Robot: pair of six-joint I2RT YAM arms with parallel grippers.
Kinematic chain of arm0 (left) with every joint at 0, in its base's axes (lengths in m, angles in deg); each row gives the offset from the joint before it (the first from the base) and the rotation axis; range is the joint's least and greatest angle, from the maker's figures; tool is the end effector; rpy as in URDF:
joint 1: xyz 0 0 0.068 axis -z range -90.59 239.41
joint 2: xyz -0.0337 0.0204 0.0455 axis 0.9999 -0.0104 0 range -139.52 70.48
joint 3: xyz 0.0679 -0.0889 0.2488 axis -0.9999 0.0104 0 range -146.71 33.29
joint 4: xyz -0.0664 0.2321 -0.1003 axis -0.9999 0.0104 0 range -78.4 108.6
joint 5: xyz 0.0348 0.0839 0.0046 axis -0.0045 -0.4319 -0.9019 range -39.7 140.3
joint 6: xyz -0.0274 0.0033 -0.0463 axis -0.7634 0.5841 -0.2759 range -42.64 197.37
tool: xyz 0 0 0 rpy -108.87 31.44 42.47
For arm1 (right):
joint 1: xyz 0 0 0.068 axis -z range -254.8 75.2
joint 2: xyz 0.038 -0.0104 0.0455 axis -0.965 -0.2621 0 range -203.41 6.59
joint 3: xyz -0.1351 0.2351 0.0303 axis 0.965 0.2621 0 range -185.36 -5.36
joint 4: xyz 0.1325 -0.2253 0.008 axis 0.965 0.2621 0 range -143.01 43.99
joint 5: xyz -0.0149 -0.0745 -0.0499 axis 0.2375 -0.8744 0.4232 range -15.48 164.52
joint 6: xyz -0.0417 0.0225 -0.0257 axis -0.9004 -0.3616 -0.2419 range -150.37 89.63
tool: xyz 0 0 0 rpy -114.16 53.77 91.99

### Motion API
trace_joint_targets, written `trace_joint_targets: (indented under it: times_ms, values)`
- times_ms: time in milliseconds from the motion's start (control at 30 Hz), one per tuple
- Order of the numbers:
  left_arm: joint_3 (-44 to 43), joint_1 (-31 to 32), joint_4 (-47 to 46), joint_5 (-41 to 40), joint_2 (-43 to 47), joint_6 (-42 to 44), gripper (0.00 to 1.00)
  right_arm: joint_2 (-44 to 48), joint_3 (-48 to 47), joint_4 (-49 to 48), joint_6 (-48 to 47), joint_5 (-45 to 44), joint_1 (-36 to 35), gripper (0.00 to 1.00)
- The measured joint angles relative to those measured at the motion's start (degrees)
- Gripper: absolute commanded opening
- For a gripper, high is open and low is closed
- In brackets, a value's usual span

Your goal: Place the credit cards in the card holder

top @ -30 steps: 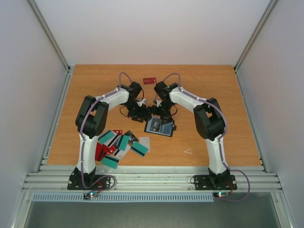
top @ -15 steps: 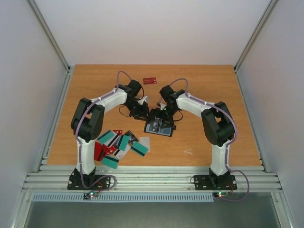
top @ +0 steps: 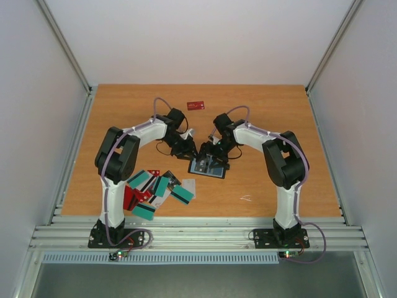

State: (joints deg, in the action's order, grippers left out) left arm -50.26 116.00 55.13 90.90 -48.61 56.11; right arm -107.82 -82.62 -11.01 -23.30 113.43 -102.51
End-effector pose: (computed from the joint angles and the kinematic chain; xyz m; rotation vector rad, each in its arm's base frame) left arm 0.3489 -0.2006 0.1513 -0.2319 -2.8210 1.0662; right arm 0.3259 0.1965 0.1539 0.6197 -2.8580 -1.0683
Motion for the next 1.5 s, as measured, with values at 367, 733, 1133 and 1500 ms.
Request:
trace_joint_targets:
  times_ms: [367, 733, 1133, 1500]
  values:
    - [0.0, 0.2, 0.3, 0.2, -2.9, -0.2, 0.33, -2.1, 0.0, -2.6, 0.2, 0.9, 1.1, 0.5]
    - [-1.1, 0.4, 1.2, 1.3, -3.8, -0.2, 0.36, -4.0, -0.6, -2.5, -0.5, 1.8, 2.1, 0.35]
    - [-5.0, 2.0, 6.3, -3.8, -4.2, 0.5, 0.5, -4.9, -1.0, -1.9, -1.6, 3.2, 2.6, 0.32]
    - [-3.1, 2.8, 7.1, -6.8, -0.1, 0.0, 0.48, -5.6, -1.0, -2.1, -2.7, 5.2, 3.2, 0.31]
